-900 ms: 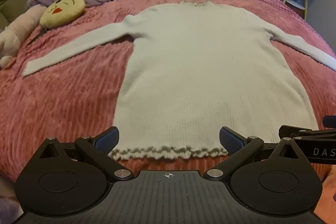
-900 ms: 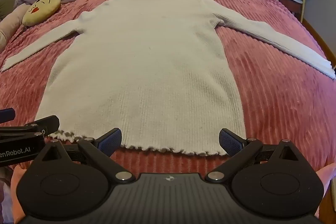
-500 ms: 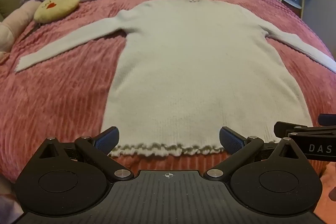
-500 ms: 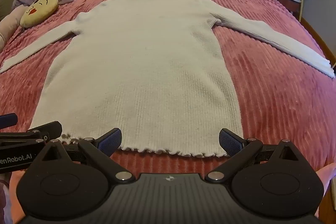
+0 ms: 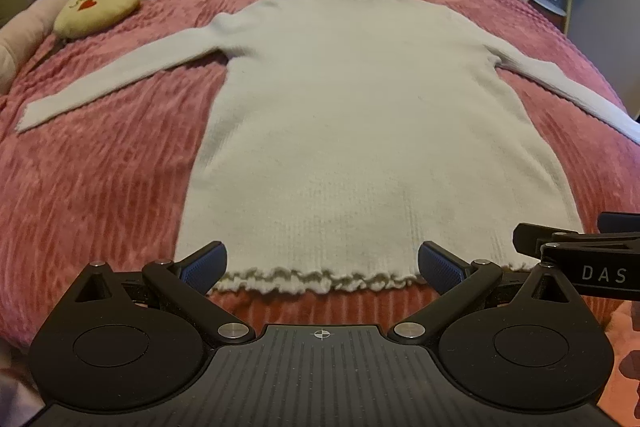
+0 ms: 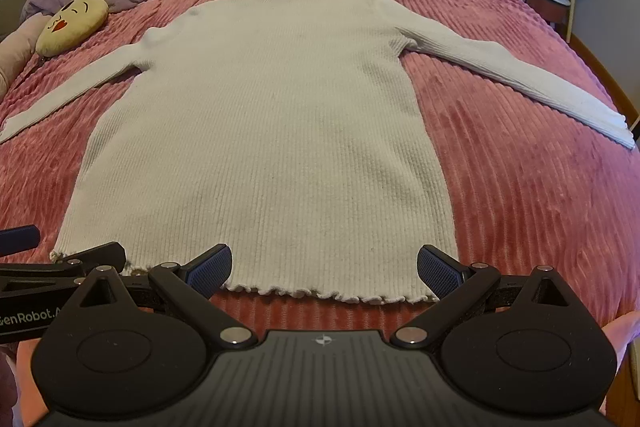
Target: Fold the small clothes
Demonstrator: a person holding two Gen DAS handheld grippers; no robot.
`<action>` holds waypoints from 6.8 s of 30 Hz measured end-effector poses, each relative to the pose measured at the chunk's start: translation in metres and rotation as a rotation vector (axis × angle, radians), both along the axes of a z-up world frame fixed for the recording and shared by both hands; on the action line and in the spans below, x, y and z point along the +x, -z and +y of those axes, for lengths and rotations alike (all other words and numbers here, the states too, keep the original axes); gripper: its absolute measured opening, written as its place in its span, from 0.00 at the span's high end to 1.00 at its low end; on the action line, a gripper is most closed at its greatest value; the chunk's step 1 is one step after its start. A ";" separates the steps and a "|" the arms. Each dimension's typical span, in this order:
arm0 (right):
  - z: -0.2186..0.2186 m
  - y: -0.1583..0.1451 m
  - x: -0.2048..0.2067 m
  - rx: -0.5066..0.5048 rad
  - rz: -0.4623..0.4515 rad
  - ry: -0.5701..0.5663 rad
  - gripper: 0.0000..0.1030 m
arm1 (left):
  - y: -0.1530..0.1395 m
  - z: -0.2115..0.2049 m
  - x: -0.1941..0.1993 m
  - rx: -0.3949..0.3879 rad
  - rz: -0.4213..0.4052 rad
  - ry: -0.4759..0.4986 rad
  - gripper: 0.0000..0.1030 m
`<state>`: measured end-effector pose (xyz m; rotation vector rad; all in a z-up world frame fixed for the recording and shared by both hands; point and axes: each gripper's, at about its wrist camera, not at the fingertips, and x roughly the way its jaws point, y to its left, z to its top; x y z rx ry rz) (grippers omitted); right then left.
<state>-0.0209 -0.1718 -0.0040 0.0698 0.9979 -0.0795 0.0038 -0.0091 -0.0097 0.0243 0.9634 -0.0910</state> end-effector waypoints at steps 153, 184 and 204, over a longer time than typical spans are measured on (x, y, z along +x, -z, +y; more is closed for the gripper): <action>-0.328 -0.011 0.099 0.414 -0.652 0.587 0.94 | 0.046 -0.008 0.145 0.008 0.061 -0.181 0.00; -0.181 0.069 0.107 0.118 -0.366 0.322 0.77 | 0.068 -0.119 0.325 -0.270 0.091 0.130 0.49; -0.102 0.058 0.168 -0.109 -0.352 0.081 0.53 | 0.031 0.039 0.343 0.042 -0.130 -0.179 0.86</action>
